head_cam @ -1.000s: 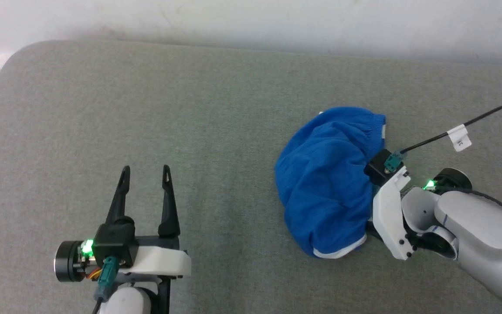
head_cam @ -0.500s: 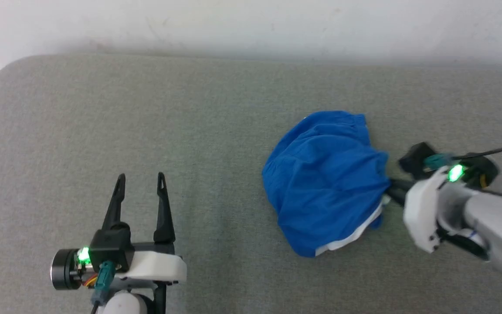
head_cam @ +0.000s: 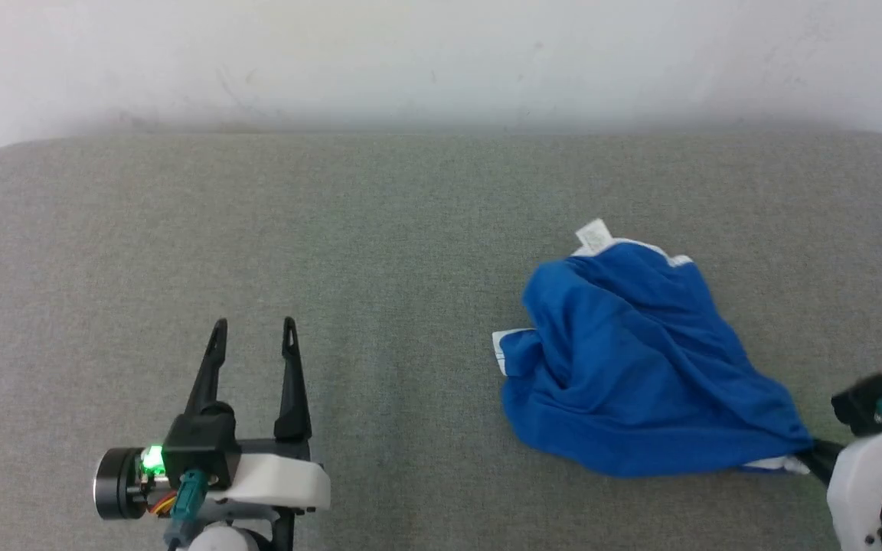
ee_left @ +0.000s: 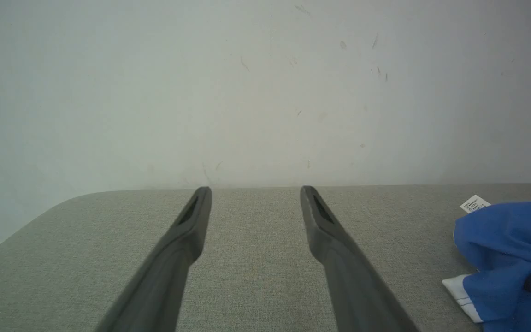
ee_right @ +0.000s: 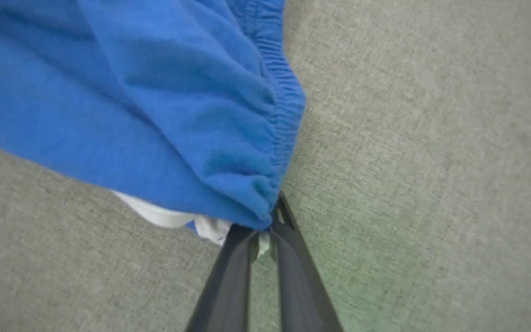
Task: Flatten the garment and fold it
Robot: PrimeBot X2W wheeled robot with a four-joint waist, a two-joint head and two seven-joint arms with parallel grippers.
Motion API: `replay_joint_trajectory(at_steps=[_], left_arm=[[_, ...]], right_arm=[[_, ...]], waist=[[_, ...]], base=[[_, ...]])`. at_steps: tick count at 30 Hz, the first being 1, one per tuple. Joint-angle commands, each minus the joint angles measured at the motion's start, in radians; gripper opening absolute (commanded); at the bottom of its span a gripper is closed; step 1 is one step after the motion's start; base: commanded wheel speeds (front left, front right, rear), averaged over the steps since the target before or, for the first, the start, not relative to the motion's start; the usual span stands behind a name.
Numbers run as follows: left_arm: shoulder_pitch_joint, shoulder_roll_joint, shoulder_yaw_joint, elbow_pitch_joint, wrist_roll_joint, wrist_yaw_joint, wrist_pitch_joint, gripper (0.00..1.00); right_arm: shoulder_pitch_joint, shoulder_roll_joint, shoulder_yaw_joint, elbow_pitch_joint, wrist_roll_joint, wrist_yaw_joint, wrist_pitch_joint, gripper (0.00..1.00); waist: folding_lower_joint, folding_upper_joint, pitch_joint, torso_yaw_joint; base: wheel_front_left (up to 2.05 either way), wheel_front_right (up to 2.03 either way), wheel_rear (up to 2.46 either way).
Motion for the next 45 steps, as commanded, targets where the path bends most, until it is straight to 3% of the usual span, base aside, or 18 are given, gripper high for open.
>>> replay_joint_trajectory(at_steps=[1, 4, 5, 6, 11, 16, 17, 21, 25, 29, 32, 35, 45], left_arm=[[0.013, -0.004, 0.000, 0.002, 0.009, -0.003, -0.005, 1.00], [0.020, -0.004, 0.003, 0.008, 0.010, -0.004, -0.005, 1.00], [0.021, -0.004, 0.004, 0.010, 0.011, -0.006, -0.005, 1.00], [0.020, -0.004, 0.004, 0.012, 0.013, -0.008, -0.005, 1.00], [-0.014, 0.017, 0.013, 0.010, 0.022, -0.024, -0.005, 1.00], [-0.094, 0.057, 0.013, 0.033, 0.024, -0.067, -0.005, 1.00], [-0.094, 0.057, 0.013, 0.033, 0.024, -0.067, -0.005, 1.00], [-0.189, 0.092, 0.000, 0.077, 0.024, -0.120, -0.005, 1.00], [-0.290, 0.122, -0.042, 0.168, 0.016, -0.202, -0.005, 1.00], [-0.417, 0.147, -0.115, 0.272, -0.006, -0.257, 0.025, 1.00], [-0.503, 0.160, -0.211, 0.322, -0.058, -0.270, 0.099, 1.00], [-0.574, 0.193, -0.403, 0.342, -0.188, -0.272, 0.204, 1.00], [-0.793, 0.374, -0.967, 0.232, -0.650, -0.272, 0.630, 1.00]], right_arm=[[0.032, 0.024, -0.012, 0.021, 0.003, -0.002, 0.004, 0.00], [0.062, 0.058, -0.057, 0.049, 0.000, -0.002, -0.024, 0.00], [0.065, 0.067, -0.080, 0.054, -0.005, -0.002, -0.050, 0.36], [0.066, 0.073, -0.101, 0.060, -0.016, -0.002, -0.078, 1.00], [0.057, 0.087, -0.255, 0.042, -0.138, -0.002, -0.214, 1.00], [0.109, 0.141, -0.507, -0.048, -0.317, -0.002, -0.250, 1.00], [0.109, 0.141, -0.507, -0.048, -0.317, -0.002, -0.250, 1.00], [0.212, 0.242, -0.725, -0.186, -0.479, -0.002, -0.252, 1.00], [0.327, 0.376, -0.944, -0.365, -0.644, -0.002, -0.253, 1.00], [0.414, 0.518, -1.071, -0.538, -0.769, -0.002, -0.253, 1.00], [0.452, 0.618, -1.122, -0.647, -0.834, -0.002, -0.253, 1.00], [0.472, 0.678, -1.133, -0.706, -0.869, -0.002, -0.253, 1.00], [0.454, 0.726, -1.133, -0.732, -0.917, -0.002, -0.253, 1.00]], waist=[[0.0000, -0.0001, -0.002, -0.001], [0.0000, -0.0001, -0.009, -0.008], [0.0000, -0.0001, -0.012, -0.011], [0.0000, -0.0001, -0.017, -0.014], [0.0000, -0.0001, -0.037, -0.024], [0.0000, -0.0001, -0.043, -0.035], [0.0000, -0.0001, -0.043, -0.035], [0.0000, -0.0001, -0.041, -0.043], [0.0000, -0.0001, -0.037, -0.049], [0.0000, -0.0001, -0.027, -0.057], [0.0000, -0.0001, -0.015, -0.066], [0.0000, -0.0001, 0.000, -0.078], [0.0000, -0.0001, 0.060, -0.129]], base=[[0.00, 0.00, 0.00], [0.00, 0.00, 0.00], [0.00, 0.00, 0.00], [0.00, 0.00, 0.00], [0.00, 0.00, 0.00], [0.00, 0.00, 0.00], [0.00, 0.00, 0.00], [0.00, 0.00, 0.00], [0.00, 0.00, 0.00], [0.00, 0.00, 0.00], [0.00, 0.00, 0.00], [0.00, 0.00, 0.00], [0.00, 0.00, 0.00]])
